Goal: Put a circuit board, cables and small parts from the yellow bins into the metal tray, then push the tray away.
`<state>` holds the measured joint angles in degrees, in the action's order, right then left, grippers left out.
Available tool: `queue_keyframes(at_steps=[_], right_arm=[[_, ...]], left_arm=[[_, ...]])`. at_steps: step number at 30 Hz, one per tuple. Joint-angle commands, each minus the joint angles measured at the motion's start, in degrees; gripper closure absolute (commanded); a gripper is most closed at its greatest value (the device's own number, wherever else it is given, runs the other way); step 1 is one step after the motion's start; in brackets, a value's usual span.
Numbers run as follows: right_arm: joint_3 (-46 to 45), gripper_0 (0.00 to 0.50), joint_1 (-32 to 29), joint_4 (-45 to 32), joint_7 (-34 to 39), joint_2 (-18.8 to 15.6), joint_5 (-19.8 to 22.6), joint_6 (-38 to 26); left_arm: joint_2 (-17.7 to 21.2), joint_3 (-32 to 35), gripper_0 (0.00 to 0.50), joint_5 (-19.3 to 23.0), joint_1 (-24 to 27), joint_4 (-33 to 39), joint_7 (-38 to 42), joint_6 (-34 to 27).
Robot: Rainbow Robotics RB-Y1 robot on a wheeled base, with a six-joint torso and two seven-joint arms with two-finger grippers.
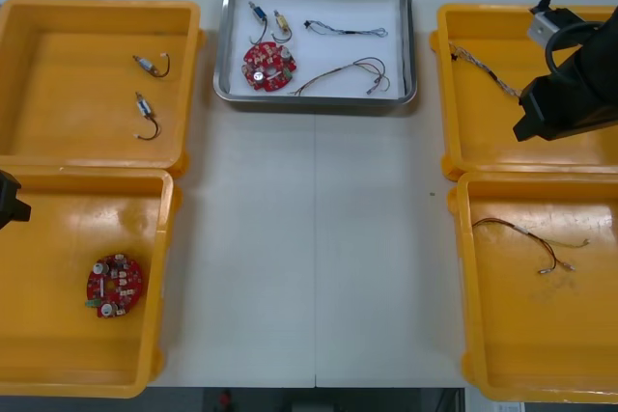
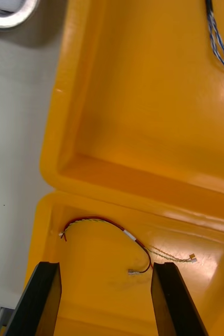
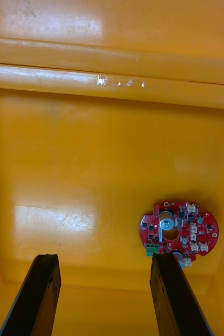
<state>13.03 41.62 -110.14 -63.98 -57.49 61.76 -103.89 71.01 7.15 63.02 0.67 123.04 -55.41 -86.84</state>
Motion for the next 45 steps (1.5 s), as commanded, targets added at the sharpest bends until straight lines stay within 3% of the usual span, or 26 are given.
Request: queue_keyframes(at_steps=[1, 11, 24, 37, 45], right_arm=[[-7.32, 0.0, -6.28, -1.48, 4.83, -2.98, 0.55, -0.88], [-16.28, 0.0, -16.66, -1.48, 4.66, -2.98, -1.73, -0.79], [-17.87, 0.0, -23.6, -1.48, 3.6, -2.98, -5.69, 4.4], [-19.54, 0.0, -26.32, -2.27, 1.93, -2.89, -4.9, 4.75], [-19.54, 0.0, -27.03, -4.64, 0.7, -2.89, -6.74, 5.1]], left_arm=[[2.56, 1.64, 0.0, -0.53, -1.02, 1.15, -2.42, 0.44], [2.56, 1.64, 0.0, -0.53, -1.02, 1.15, -2.42, 0.44], [2.56, 1.64, 0.0, -0.53, -1.02, 1.15, -2.42, 0.44], [2.56, 1.64, 0.0, -0.53, -1.02, 1.15, -2.42, 0.44], [2.56, 1.64, 0.0, -0.53, -1.02, 1.15, -2.42, 0.44]])
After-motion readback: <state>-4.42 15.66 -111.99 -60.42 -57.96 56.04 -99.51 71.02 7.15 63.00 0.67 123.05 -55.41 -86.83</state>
